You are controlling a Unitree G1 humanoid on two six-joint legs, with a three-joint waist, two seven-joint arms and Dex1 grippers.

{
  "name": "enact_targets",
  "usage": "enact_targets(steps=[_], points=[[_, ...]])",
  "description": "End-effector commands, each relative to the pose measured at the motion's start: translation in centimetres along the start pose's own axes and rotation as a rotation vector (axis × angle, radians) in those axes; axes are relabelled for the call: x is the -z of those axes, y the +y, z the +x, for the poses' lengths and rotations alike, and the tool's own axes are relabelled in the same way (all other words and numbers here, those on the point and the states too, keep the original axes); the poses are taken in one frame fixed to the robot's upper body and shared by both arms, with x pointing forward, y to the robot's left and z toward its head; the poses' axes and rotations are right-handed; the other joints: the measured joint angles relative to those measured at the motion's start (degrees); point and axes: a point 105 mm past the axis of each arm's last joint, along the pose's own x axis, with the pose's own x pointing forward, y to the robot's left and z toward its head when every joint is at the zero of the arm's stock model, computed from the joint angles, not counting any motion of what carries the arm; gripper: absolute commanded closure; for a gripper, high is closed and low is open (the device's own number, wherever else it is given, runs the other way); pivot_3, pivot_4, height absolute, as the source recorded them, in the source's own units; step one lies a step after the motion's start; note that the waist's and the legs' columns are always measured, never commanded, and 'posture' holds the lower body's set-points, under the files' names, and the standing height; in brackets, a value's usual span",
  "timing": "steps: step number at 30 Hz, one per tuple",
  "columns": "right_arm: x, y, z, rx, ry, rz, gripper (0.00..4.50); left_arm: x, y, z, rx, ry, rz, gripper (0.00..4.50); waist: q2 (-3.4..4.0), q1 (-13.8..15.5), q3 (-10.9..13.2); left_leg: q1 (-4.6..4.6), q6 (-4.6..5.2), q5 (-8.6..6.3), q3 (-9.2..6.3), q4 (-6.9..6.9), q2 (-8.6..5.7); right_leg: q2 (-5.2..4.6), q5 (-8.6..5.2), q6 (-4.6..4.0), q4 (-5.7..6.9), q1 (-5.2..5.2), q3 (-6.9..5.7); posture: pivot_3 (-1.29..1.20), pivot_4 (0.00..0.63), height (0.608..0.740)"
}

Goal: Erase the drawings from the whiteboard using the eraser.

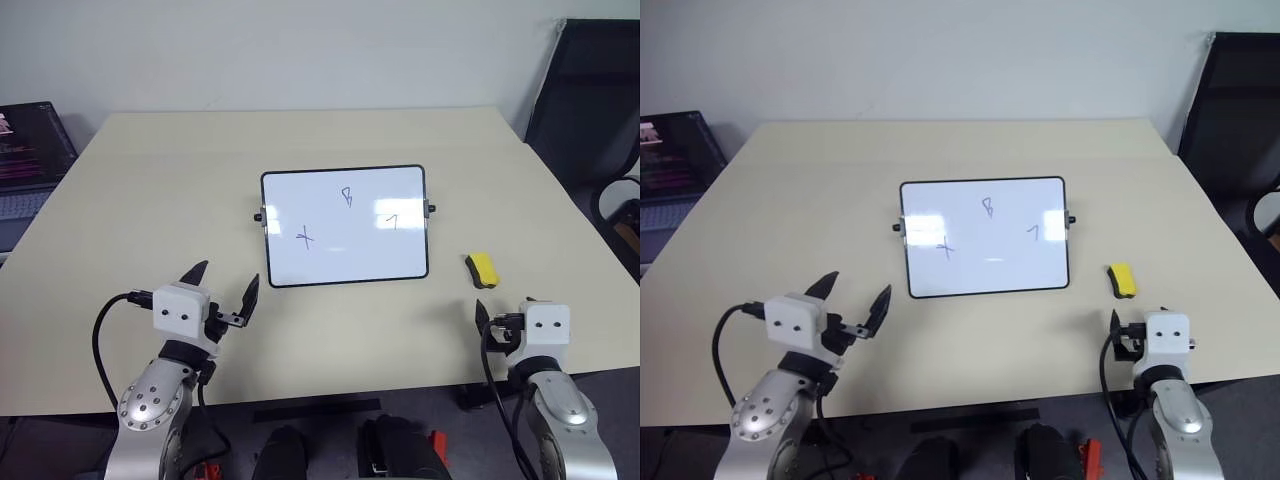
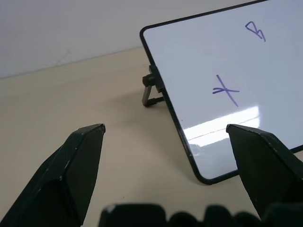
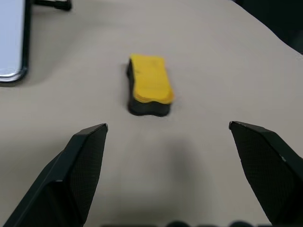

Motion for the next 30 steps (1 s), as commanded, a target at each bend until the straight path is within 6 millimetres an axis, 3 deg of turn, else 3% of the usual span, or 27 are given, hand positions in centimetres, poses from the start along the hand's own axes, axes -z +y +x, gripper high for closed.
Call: enact_targets(steps=[1, 6, 11, 16, 24, 30], points=[[-1.3, -0.1, 0.4, 0.016, -0.073, 0.021, 0.02, -1.2, -0.3, 0.4, -0.006, -0.058, 0.015, 0.00, 0.00, -0.1, 0.0, -0.04, 0.00, 0.00, 0.01, -0.01, 0.01, 0.00, 0.00, 0.00, 0.02, 0.00, 0.00, 0.00, 0.150, 0.740], [-1.4, -0.2, 0.6, 0.026, -0.084, 0.019, 0.02, -1.3, -0.8, 1.4, 0.025, -0.077, 0.019, 0.00, 0.01, 0.0, 0.0, -0.02, 0.01, 0.01, -0.02, 0.01, 0.01, 0.03, 0.00, -0.01, 0.08, 0.03, -0.01, 0.00, 0.150, 0.740], [-2.4, -1.1, 0.6, 0.051, -0.102, 0.015, 0.02, -3.4, -2.0, 3.3, 0.134, -0.157, 0.001, 0.00, 0.01, 0.1, 0.0, -0.03, 0.01, 0.01, -0.01, 0.02, -0.02, 0.04, 0.01, 0.02, 0.07, 0.03, -0.01, 0.00, 0.150, 0.740], [-3.4, -1.1, 1.2, 0.022, -0.099, 0.041, 0.02, -5.7, -5.1, 5.3, 0.352, -0.201, -0.113, 0.00, 0.02, 0.1, 0.0, -0.04, 0.01, 0.01, 0.03, 0.04, -0.06, 0.05, 0.22, 0.36, 0.09, 0.06, -0.05, 0.00, 0.150, 0.740], [-3.4, 0.2, 2.1, -0.076, -0.045, 0.064, 0.02, -5.5, -10.9, 4.6, 0.760, -0.129, -0.223, 0.00, 0.03, -0.1, 0.0, -0.04, 0.02, 0.01, 0.02, 0.00, -0.03, 0.09, 0.23, 0.38, 0.12, 0.03, -0.02, 0.00, 0.150, 0.740], [-3.4, 0.7, 3.4, -0.141, -0.021, 0.097, 0.02, -5.3, -13.4, 4.0, 0.986, -0.102, -0.207, 0.00, 0.03, -0.1, 0.0, 0.01, 0.09, 0.06, 0.07, 0.09, -0.08, 0.10, 0.22, 0.36, 0.15, 0.07, -0.03, 0.00, 0.150, 0.740]])
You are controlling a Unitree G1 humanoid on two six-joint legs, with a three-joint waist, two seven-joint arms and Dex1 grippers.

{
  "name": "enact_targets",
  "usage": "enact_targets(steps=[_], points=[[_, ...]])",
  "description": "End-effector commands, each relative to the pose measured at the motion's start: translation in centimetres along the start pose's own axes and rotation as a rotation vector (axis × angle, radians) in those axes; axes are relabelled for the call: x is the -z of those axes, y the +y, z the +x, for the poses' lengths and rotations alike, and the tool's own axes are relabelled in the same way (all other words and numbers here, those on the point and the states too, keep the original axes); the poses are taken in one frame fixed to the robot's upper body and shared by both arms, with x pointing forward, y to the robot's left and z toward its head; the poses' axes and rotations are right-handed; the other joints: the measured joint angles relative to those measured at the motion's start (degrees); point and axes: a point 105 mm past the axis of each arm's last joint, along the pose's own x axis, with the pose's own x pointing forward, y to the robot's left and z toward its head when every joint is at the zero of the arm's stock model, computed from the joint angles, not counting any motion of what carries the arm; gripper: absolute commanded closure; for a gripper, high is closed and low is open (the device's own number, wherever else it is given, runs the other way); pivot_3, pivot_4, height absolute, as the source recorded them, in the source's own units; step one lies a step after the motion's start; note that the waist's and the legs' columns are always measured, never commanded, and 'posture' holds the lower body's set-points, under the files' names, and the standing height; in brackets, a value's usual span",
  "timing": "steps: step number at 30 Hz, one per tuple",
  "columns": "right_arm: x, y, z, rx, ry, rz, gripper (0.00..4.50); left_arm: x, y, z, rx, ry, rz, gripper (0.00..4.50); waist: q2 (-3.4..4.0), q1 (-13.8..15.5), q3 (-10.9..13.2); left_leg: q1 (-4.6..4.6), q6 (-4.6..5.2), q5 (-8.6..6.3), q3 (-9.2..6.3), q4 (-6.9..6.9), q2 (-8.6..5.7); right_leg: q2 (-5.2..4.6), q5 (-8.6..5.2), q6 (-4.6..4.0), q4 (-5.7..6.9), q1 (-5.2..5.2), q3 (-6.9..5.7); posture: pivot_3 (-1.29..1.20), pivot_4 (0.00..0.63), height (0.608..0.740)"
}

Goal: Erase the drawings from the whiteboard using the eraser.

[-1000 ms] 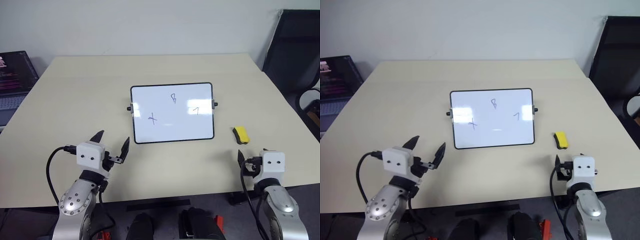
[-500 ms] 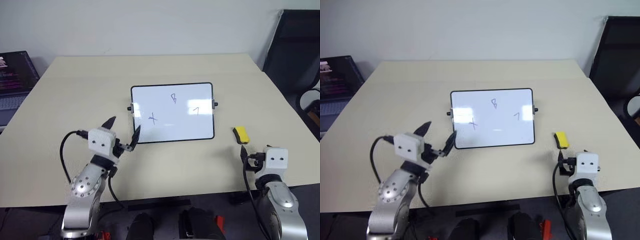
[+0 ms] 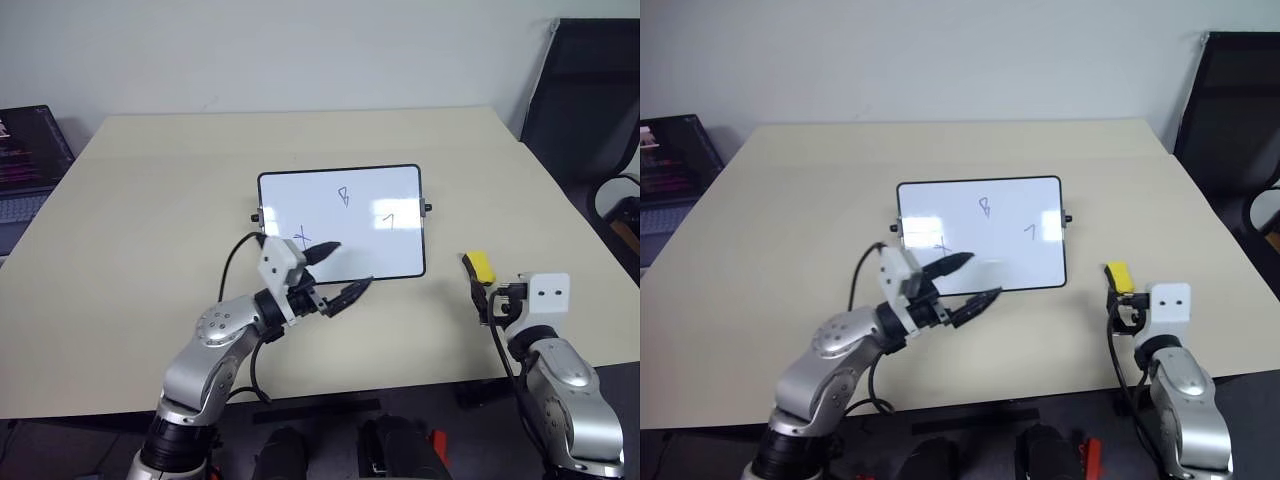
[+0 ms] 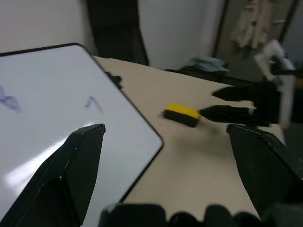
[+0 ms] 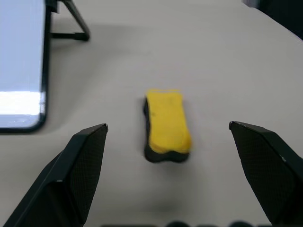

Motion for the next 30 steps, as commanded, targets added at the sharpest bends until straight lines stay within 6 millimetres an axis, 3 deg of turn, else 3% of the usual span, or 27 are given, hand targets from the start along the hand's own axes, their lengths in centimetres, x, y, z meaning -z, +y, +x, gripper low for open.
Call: enact_targets(steps=[1, 6, 17, 30], points=[[-0.3, -0.4, 0.5, -0.013, -0.002, 0.021, 0.02, -0.3, -1.0, 0.5, 0.102, -0.001, 0.017, 0.00, 0.00, 0.0, 0.0, 0.00, 0.00, 0.00, 0.00, 0.00, 0.00, 0.00, 0.01, 0.01, 0.00, 0.00, 0.00, 0.00, 0.150, 0.740], [0.1, -1.6, 1.7, 0.016, 0.025, 0.031, 0.02, 0.4, -0.1, 1.1, 0.100, 0.024, 0.124, 0.00, 0.01, 0.1, 0.0, -0.05, 0.00, 0.00, 0.00, -0.06, -0.01, 0.00, 0.03, 0.05, -0.01, -0.05, 0.01, 0.00, 0.150, 0.740], [-0.4, -1.4, 4.5, 0.029, 0.014, 0.104, 0.02, 0.9, -0.4, 1.6, 0.132, 0.027, 0.160, 0.00, 0.02, 0.0, 0.0, -0.03, 0.01, 0.00, 0.00, -0.05, 0.00, 0.01, 0.04, 0.05, 0.06, -0.04, 0.04, 0.00, 0.150, 0.740], [0.0, -1.8, 5.5, 0.063, 0.039, 0.123, 0.02, 1.2, -0.4, 0.8, 0.113, 0.038, 0.164, 0.00, 0.03, 0.0, 0.0, -0.04, 0.01, 0.00, -0.01, -0.05, 0.00, 0.00, 0.04, 0.06, 0.07, -0.05, 0.04, 0.00, 0.150, 0.740]])
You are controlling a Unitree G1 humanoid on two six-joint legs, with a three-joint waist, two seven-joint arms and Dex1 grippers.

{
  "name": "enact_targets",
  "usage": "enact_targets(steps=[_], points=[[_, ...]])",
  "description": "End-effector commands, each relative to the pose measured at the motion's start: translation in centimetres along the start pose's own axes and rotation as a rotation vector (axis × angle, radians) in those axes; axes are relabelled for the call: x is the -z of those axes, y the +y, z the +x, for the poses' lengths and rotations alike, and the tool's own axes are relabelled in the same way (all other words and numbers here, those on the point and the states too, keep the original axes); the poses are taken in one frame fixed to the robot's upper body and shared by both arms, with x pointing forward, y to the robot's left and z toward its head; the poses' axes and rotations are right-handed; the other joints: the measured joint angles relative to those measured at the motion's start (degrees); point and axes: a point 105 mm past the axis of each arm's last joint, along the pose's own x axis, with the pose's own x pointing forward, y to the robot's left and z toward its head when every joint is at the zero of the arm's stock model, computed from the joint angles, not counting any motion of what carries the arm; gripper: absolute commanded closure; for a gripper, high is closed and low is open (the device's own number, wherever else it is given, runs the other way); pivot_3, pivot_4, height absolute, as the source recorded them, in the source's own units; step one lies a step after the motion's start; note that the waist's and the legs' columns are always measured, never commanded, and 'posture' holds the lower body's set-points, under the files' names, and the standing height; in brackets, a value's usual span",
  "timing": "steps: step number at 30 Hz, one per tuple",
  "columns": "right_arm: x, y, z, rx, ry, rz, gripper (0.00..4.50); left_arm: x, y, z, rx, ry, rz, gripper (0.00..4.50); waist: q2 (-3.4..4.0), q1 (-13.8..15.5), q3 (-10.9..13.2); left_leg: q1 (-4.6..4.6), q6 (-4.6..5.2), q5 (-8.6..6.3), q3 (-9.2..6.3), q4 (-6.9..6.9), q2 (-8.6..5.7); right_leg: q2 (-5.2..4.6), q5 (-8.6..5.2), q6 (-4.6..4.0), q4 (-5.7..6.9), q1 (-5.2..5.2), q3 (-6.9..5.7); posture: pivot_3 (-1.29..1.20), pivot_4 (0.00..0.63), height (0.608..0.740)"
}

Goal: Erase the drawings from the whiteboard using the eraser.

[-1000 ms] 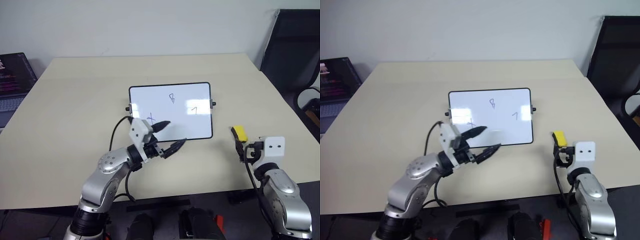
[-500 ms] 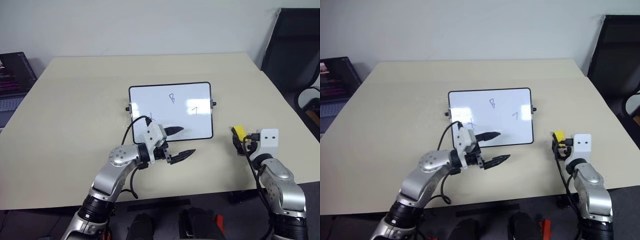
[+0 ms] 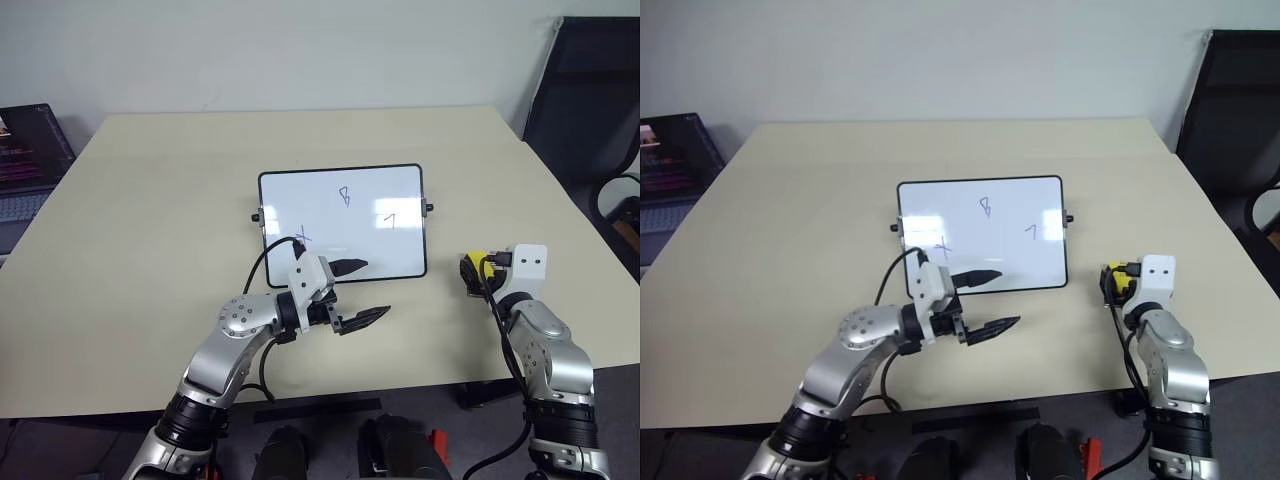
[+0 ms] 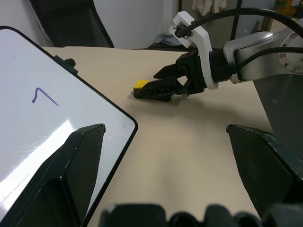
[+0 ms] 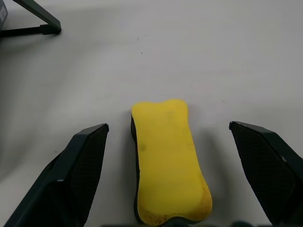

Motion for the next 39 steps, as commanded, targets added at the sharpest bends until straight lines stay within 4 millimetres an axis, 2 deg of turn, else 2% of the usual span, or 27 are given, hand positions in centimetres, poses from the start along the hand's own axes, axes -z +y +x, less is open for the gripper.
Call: enact_targets(steps=[1, 11, 14, 19, 22, 29, 34, 39], points=[[-1.4, -0.5, 0.1, 0.021, -0.052, 0.013, 0.02, -1.0, 0.2, -0.3, -0.017, -0.032, 0.038, 0.00, 0.00, 0.0, 0.0, 0.00, 0.00, 0.00, 0.01, 0.00, 0.00, 0.00, 0.00, 0.00, 0.00, 0.00, 0.00, 0.00, 0.150, 0.740], [-1.4, 0.5, 0.4, 0.003, -0.053, 0.032, 0.02, -0.9, 0.7, -0.5, -0.040, -0.022, 0.046, 0.00, 0.01, 0.0, 0.0, 0.00, 0.00, 0.00, 0.00, 0.00, 0.00, 0.00, 0.00, 0.00, 0.00, 0.00, 0.00, 0.00, 0.150, 0.740], [-1.4, 0.6, 0.5, 0.000, -0.054, 0.030, 0.64, -0.9, 1.1, -0.5, -0.057, -0.019, 0.058, 0.00, 0.01, 0.0, 0.0, 0.00, 0.00, 0.00, 0.01, 0.00, 0.00, 0.00, 0.00, 0.00, 0.00, 0.00, 0.00, 0.00, 0.150, 0.740], [-1.3, 0.5, 0.5, 0.005, -0.052, 0.026, 2.46, -1.1, 1.0, -0.3, -0.054, -0.022, 0.046, 0.00, 0.01, 0.0, 0.0, 0.00, 0.00, 0.00, 0.00, -0.01, 0.00, 0.00, 0.00, 0.00, -0.01, -0.01, 0.00, 0.00, 0.150, 0.740], [-1.4, 0.5, 0.5, 0.007, -0.053, 0.024, 3.41, -1.2, 1.0, -0.3, -0.057, -0.025, 0.045, 0.00, 0.01, 0.0, 0.0, 0.00, 0.00, 0.00, 0.00, -0.01, 0.00, 0.00, 0.00, 0.00, -0.01, 0.00, 0.00, 0.00, 0.150, 0.740], [-1.4, 0.5, 0.6, 0.007, -0.051, 0.019, 3.49, -1.2, 1.3, -0.5, -0.064, -0.021, 0.050, 0.00, 0.01, 0.0, 0.0, 0.00, 0.00, 0.00, 0.00, -0.01, 0.00, 0.00, 0.00, 0.00, 0.00, 0.00, 0.00, 0.00, 0.150, 0.740], [-2.2, 0.6, 0.5, 0.012, -0.082, -0.001, 3.49, -1.3, 1.6, -0.5, -0.083, -0.024, 0.054, 0.00, 0.01, 0.0, 0.0, 0.00, 0.00, 0.00, 0.00, -0.01, 0.00, 0.00, 0.00, 0.00, 0.00, 0.00, -0.01, 0.00, 0.150, 0.740], [-3.5, 1.7, -0.3, -0.042, -0.176, -0.100, 3.49, -0.8, 3.3, -0.6, -0.213, 0.020, 0.091, 0.00, 0.01, 0.0, 0.0, 0.00, 0.00, 0.00, 0.00, -0.01, 0.01, 0.00, 0.00, 0.00, -0.01, -0.01, 0.00, 0.00, 0.150, 0.740]])
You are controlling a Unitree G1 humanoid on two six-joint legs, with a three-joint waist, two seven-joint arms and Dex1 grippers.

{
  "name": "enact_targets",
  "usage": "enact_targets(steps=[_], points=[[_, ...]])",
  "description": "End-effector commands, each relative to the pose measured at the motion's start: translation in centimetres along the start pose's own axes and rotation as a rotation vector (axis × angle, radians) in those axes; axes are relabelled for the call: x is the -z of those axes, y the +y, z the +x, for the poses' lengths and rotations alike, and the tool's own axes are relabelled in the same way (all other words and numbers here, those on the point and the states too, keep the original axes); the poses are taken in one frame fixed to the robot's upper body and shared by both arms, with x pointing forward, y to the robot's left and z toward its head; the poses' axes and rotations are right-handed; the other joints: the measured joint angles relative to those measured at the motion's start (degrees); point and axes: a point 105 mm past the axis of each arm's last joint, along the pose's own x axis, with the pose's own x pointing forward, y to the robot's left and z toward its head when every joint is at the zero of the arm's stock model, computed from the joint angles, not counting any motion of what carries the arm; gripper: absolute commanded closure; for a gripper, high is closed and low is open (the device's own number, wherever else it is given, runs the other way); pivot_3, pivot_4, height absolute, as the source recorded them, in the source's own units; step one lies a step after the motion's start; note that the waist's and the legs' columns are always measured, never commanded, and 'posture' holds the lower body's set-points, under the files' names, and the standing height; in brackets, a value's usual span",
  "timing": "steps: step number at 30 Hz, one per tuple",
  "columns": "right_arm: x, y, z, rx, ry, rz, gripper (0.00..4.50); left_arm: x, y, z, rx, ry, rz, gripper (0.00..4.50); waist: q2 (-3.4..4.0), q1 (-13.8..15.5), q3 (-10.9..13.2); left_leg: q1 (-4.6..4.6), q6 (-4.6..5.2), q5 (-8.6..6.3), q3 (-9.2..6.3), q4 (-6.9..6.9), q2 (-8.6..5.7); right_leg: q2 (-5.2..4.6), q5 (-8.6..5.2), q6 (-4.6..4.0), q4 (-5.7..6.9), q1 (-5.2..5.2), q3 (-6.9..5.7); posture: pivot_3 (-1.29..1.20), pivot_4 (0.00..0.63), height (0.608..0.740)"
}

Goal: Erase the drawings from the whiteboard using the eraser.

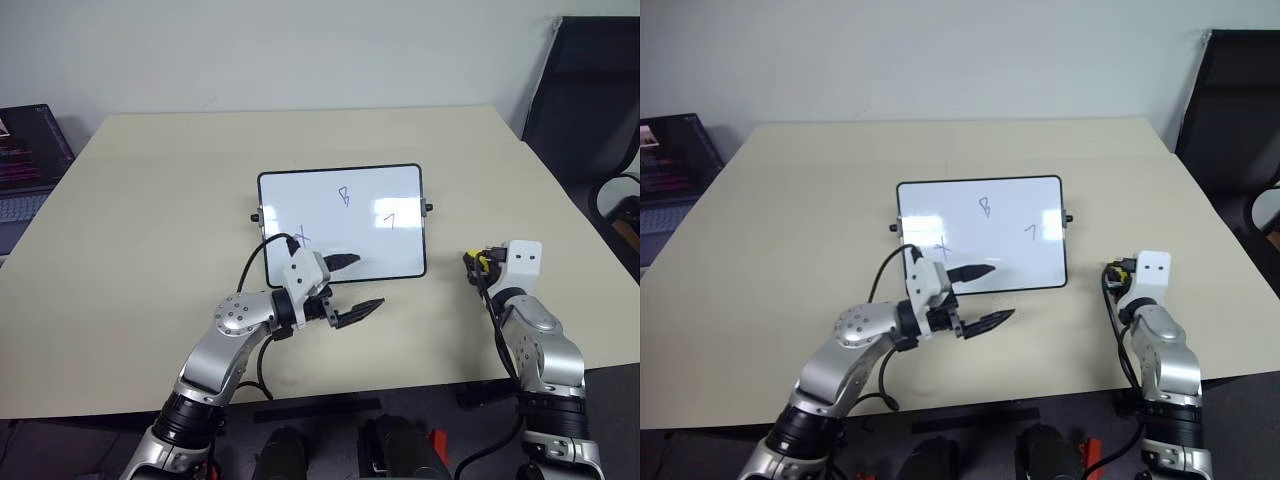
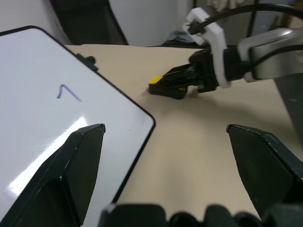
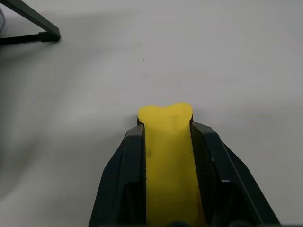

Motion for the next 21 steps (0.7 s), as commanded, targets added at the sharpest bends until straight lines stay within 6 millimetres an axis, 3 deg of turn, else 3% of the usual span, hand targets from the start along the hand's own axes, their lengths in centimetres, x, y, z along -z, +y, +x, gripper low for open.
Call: enact_targets(steps=[1, 10, 15, 21], points=[[-3.0, 0.8, -0.7, -0.039, -0.151, -0.086, 3.49, -0.6, 1.9, -0.1, -0.116, -0.003, 0.062, 0.00, 0.00, 0.0, 0.0, 0.00, 0.00, 0.00, 0.00, 0.00, 0.00, 0.00, 0.00, 0.00, 0.00, 0.00, 0.00, 0.00, 0.150, 0.740], [-5.3, 2.9, -1.7, -0.092, -0.319, -0.146, 3.49, 0.7, 3.4, -0.1, -0.326, 0.061, 0.053, 0.00, 0.00, 0.0, 0.0, 0.00, 0.00, 0.00, 0.00, -0.01, -0.01, 0.00, 0.01, 0.01, -0.02, 0.00, 0.00, 0.00, 0.150, 0.740], [-7.6, 5.8, -2.0, -0.202, -0.450, -0.212, 3.49, 0.7, 2.9, 0.5, -0.326, 0.075, 0.063, 0.00, 0.00, 0.0, 0.0, 0.01, 0.00, 0.00, -0.01, 0.00, 0.00, 0.00, 0.01, 0.01, 0.00, 0.00, -0.01, 0.00, 0.150, 0.740], [-8.5, 8.0, -1.1, -0.264, -0.479, -0.183, 3.49, 0.9, 3.0, 0.7, -0.335, 0.088, 0.073, 0.00, 0.00, 0.1, 0.0, 0.03, 0.00, 0.00, -0.01, 0.00, 0.00, 0.00, 0.01, 0.02, 0.00, 0.00, -0.01, 0.00, 0.150, 0.740]])
